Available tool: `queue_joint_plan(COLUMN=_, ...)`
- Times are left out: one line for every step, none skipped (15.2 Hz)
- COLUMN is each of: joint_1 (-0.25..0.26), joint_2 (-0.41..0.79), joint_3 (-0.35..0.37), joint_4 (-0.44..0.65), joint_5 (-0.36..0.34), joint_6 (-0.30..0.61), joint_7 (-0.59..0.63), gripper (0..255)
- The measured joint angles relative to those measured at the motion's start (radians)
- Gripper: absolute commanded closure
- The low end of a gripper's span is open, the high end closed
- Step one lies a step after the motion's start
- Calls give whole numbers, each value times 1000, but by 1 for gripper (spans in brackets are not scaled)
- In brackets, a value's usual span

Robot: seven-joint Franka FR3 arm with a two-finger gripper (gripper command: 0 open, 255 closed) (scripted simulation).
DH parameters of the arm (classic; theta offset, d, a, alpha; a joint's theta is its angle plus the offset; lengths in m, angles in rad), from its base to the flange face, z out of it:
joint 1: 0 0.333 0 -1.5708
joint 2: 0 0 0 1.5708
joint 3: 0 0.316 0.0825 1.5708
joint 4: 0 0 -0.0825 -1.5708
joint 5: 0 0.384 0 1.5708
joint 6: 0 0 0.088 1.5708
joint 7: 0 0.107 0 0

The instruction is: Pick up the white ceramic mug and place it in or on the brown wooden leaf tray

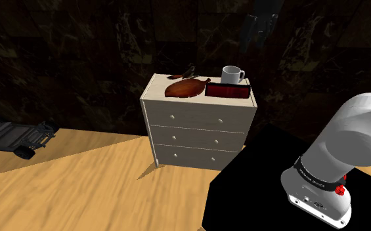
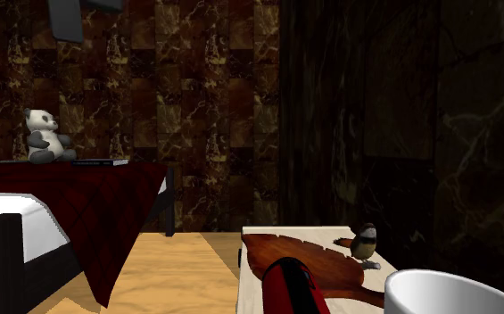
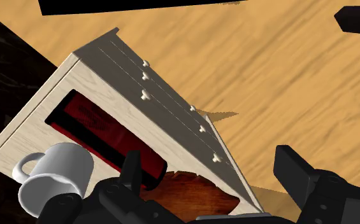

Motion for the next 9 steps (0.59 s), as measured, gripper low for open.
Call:
queue_joint_plan(joint_1=0, joint_2=0, joint_3=0, joint_4=0, joint_5=0, joint_6=0, joint_7=0, gripper=0)
queue_joint_plan(joint_1=-2, joint_2=12, joint_3=-2, joint_4=-1, joint_5=-3, joint_6=12, joint_7=-1, gripper=0)
queue_joint_plan(joint_1=-6, joint_2=27, joint_3=-8, joint_4=-7, joint_5=-8, joint_6=30, joint_7=-6, gripper=0)
queue_joint_plan(joint_1=-10, joint_2=49, joint_3=-13, joint_4=-10, joint_5=-12, joint_6=53, joint_7=-9, gripper=0)
queue_joint_plan(joint_1=-15, joint_2=84, joint_3=-21, joint_4=-10, joint_5=-18, joint_6=85, joint_7=-16, gripper=0)
queue_joint_plan(joint_1=-19, joint_2=110, joint_3=-26, joint_4=-6, joint_5=-22, joint_6=105, joint_7=-18, gripper=0)
queue_joint_plan(joint_1=-22, joint_2=137, joint_3=-30, joint_4=-6, joint_5=-26, joint_6=129, joint_7=-19, gripper=0)
queue_joint_plan(joint_1=-27, joint_2=168, joint_3=-38, joint_4=-2, joint_5=-31, joint_6=154, joint_7=-24, gripper=0)
queue_joint_plan(joint_1=-33, joint_2=192, joint_3=-46, joint_4=-7, joint_5=-36, joint_6=181, joint_7=-30, gripper=0)
